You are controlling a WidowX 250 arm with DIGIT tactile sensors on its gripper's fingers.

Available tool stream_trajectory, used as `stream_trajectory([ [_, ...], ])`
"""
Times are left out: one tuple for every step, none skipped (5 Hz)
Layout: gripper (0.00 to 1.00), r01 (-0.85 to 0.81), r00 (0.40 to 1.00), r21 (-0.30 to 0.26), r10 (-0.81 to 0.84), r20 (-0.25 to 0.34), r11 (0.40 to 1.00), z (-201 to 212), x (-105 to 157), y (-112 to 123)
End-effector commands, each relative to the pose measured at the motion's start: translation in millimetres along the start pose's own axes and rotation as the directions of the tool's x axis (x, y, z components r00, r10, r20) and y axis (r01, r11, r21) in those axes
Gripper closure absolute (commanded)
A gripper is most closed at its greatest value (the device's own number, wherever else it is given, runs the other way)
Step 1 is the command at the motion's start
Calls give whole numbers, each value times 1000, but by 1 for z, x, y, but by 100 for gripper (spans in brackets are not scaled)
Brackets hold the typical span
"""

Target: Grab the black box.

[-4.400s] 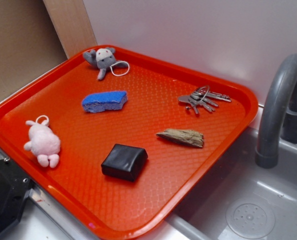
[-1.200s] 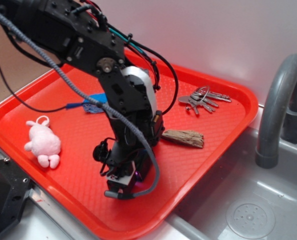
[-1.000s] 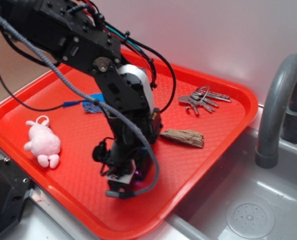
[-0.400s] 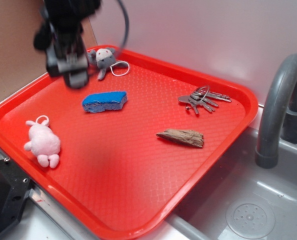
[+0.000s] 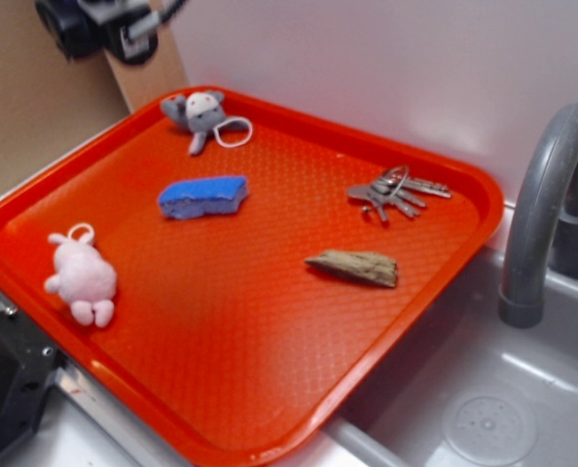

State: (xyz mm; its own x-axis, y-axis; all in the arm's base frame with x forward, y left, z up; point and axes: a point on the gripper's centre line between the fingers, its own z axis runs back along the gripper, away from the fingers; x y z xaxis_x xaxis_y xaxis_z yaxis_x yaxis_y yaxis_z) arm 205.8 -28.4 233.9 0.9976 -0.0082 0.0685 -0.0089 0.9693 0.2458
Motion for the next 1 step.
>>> stream_trajectory([
  [100,-97,988,-94,107,111,991,38,-6,1],
])
